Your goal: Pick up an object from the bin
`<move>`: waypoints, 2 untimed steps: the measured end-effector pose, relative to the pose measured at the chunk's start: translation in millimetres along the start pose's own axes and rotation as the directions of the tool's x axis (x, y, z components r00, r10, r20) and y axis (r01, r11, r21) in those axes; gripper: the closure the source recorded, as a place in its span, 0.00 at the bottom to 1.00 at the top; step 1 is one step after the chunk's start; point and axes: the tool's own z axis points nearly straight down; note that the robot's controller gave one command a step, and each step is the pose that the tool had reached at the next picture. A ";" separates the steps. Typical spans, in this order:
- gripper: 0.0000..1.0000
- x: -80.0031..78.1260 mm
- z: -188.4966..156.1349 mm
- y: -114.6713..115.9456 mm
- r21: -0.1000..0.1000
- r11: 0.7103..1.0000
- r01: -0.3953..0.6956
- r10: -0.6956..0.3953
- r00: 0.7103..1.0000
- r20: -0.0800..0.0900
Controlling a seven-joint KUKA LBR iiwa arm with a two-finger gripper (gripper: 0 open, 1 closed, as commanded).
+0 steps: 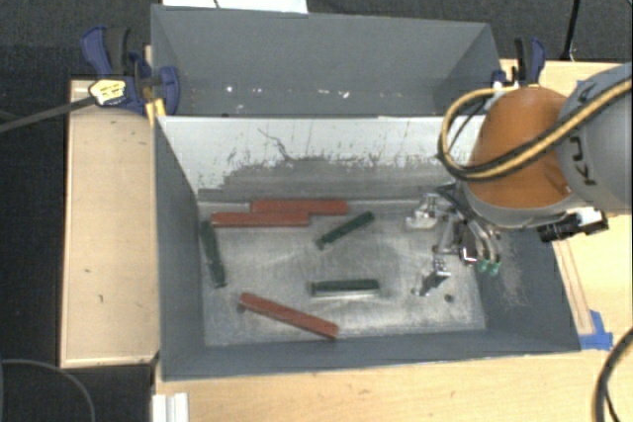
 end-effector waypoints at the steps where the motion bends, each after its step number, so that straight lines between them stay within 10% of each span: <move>1: 0.00 -0.6 -4.0 16.5 -0.004 1.000 0.023 -0.023 1.000 0.018; 2: 1.00 6.9 51.9 53.3 0.001 0.986 0.169 -0.169 0.985 0.020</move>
Offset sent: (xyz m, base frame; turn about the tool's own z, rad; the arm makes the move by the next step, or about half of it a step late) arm -0.0055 0.0538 -0.0576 -0.1692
